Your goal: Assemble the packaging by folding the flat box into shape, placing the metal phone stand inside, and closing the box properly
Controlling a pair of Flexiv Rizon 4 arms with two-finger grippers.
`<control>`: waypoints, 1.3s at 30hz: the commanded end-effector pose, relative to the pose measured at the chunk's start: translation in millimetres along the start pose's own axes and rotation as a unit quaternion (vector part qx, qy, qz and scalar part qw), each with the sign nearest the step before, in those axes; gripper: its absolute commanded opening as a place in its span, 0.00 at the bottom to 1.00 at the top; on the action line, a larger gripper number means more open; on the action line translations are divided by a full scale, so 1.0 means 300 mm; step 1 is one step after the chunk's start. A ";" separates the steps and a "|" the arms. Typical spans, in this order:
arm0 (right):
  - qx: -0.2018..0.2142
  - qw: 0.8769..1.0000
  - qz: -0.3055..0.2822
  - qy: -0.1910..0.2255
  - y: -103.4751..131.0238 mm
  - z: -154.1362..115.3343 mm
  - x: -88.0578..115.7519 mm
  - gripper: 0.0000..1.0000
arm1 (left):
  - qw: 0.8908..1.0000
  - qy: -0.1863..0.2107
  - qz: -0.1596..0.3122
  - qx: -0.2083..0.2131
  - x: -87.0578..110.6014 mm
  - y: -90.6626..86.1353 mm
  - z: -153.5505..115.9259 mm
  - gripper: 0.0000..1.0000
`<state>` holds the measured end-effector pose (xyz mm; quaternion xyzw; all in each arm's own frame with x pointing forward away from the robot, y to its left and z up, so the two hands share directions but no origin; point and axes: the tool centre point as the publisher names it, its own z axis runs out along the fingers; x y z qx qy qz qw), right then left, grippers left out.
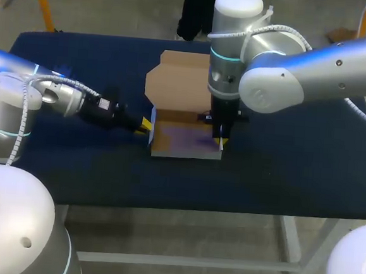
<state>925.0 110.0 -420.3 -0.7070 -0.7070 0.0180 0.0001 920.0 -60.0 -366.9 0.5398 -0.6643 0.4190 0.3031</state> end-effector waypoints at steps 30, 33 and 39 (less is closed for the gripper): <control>0.003 1.000 -0.001 -0.001 0.004 0.005 0.006 0.00 | 0.984 -0.179 0.001 -0.001 0.024 -0.024 0.084 0.46; 0.003 1.000 -0.001 -0.001 0.004 0.005 0.006 0.00 | 0.982 -0.189 0.002 0.000 0.019 -0.021 0.081 0.47; 0.003 1.000 -0.001 -0.001 0.004 0.005 0.006 0.00 | 0.975 -0.220 0.001 -0.001 0.008 -0.016 0.074 0.48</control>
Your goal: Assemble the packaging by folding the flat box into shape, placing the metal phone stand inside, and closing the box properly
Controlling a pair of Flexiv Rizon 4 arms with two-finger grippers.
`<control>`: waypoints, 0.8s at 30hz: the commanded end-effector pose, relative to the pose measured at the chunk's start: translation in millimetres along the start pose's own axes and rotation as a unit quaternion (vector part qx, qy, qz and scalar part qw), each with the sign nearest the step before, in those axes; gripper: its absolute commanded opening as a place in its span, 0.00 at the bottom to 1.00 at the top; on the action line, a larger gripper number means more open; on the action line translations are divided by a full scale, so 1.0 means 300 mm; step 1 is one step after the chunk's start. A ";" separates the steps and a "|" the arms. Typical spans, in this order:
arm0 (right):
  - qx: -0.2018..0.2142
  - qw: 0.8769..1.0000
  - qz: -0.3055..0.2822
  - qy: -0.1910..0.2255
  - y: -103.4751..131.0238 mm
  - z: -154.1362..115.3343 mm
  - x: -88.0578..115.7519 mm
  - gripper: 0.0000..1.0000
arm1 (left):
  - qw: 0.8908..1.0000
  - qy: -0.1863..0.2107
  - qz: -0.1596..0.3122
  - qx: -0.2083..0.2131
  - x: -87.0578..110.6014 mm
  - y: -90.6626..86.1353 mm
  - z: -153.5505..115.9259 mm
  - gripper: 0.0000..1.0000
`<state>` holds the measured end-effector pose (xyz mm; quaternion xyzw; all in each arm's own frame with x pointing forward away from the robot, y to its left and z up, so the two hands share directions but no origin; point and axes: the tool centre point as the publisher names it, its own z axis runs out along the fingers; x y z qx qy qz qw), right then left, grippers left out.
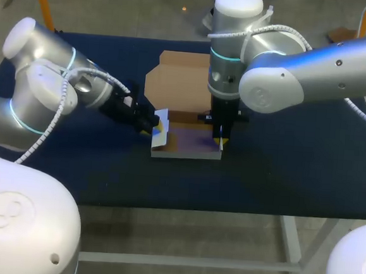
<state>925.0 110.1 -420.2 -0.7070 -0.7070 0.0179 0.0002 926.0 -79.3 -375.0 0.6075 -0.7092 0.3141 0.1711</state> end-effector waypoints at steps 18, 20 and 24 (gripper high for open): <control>0.003 1.000 -0.001 -0.001 0.004 0.005 0.006 0.00 | 0.985 -0.168 -0.005 -0.032 0.006 0.000 0.040 0.53; 0.003 1.000 -0.001 -0.001 0.004 0.005 0.006 0.00 | 0.983 -0.178 -0.009 -0.034 0.002 0.001 0.041 0.53; 0.003 1.000 -0.001 -0.001 0.004 0.005 0.006 0.00 | 0.979 -0.200 -0.011 -0.034 -0.005 0.003 0.041 0.49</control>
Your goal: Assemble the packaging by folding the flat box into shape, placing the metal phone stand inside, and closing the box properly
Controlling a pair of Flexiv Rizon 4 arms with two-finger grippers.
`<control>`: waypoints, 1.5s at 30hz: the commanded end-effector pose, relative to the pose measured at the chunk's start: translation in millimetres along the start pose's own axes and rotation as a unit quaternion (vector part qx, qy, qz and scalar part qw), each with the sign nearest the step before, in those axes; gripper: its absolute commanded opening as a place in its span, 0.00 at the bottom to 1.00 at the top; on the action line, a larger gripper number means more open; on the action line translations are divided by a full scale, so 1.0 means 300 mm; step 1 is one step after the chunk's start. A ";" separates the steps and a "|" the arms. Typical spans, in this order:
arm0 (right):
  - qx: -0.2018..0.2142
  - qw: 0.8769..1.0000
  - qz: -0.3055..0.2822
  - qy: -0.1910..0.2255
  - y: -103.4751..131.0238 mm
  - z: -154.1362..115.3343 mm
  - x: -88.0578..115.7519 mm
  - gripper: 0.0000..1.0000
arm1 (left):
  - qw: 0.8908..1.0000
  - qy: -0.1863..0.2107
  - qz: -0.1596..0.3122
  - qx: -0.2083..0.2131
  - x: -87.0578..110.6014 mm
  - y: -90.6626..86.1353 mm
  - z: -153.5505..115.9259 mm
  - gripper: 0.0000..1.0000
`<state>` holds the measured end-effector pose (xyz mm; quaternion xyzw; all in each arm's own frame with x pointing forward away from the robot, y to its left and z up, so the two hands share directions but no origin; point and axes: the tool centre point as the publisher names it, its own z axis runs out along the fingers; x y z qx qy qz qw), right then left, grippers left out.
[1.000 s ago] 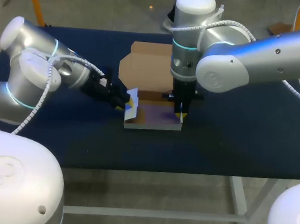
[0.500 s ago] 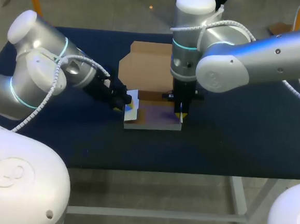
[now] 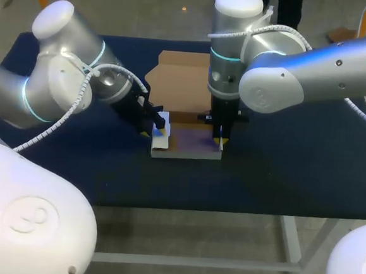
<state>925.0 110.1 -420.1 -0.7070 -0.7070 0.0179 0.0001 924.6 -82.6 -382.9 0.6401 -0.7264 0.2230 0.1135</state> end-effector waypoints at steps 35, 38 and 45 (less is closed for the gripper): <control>0.003 1.000 -0.001 -0.001 0.004 0.005 0.006 0.00 | 0.968 -0.248 -0.045 -0.026 -0.059 -0.046 0.064 0.31; 0.003 1.000 -0.001 -0.001 0.004 0.005 0.006 0.00 | 0.967 -0.249 -0.047 -0.027 -0.067 -0.048 0.064 0.29; 0.003 1.000 -0.001 -0.001 0.004 0.005 0.006 0.00 | 0.966 -0.254 -0.051 -0.025 -0.077 -0.043 0.064 0.16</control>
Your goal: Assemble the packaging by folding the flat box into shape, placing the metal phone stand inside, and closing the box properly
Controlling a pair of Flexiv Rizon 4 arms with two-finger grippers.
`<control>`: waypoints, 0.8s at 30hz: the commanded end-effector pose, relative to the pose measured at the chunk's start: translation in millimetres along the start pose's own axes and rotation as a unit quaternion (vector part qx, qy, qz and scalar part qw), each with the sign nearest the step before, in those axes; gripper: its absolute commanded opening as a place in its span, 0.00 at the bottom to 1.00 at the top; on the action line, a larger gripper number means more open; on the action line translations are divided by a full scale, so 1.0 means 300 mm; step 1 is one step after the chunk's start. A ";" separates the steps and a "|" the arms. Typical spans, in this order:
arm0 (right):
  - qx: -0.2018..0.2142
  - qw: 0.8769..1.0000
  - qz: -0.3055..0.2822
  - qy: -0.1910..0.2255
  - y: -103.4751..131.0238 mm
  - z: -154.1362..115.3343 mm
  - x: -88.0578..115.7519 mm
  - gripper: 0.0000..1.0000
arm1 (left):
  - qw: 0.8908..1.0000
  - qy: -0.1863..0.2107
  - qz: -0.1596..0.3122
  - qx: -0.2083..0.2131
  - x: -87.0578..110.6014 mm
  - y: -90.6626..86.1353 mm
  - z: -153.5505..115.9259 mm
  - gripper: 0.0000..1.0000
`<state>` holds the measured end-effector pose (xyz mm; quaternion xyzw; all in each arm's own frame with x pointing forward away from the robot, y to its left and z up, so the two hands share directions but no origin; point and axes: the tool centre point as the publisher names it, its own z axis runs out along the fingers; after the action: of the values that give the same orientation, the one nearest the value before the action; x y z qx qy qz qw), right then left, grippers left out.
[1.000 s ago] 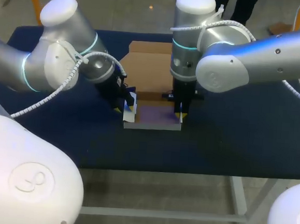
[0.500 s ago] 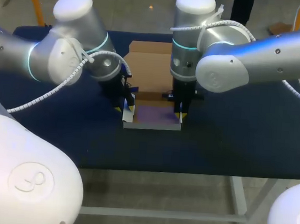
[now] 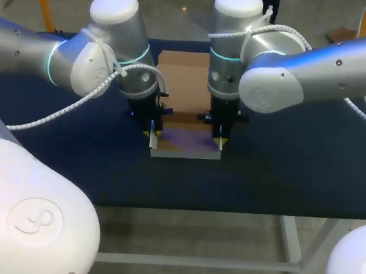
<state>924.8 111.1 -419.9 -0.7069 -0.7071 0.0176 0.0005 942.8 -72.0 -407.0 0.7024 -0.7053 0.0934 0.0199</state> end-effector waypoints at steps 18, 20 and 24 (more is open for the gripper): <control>0.003 1.000 -0.001 -0.002 0.004 0.006 0.003 0.00 | 0.995 -0.100 -0.001 0.006 0.004 0.017 0.002 0.00; 0.003 1.000 -0.001 -0.002 0.004 0.006 0.003 0.00 | 0.995 -0.100 0.000 0.007 0.004 0.019 -0.002 0.00; 0.003 1.000 -0.001 -0.002 0.004 0.006 0.003 0.00 | 0.995 -0.102 0.000 0.009 0.003 0.021 -0.006 0.00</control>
<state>924.9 110.6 -420.0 -0.7069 -0.7070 0.0179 0.0002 939.5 -69.5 -406.4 0.7067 -0.7050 0.0521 -0.0302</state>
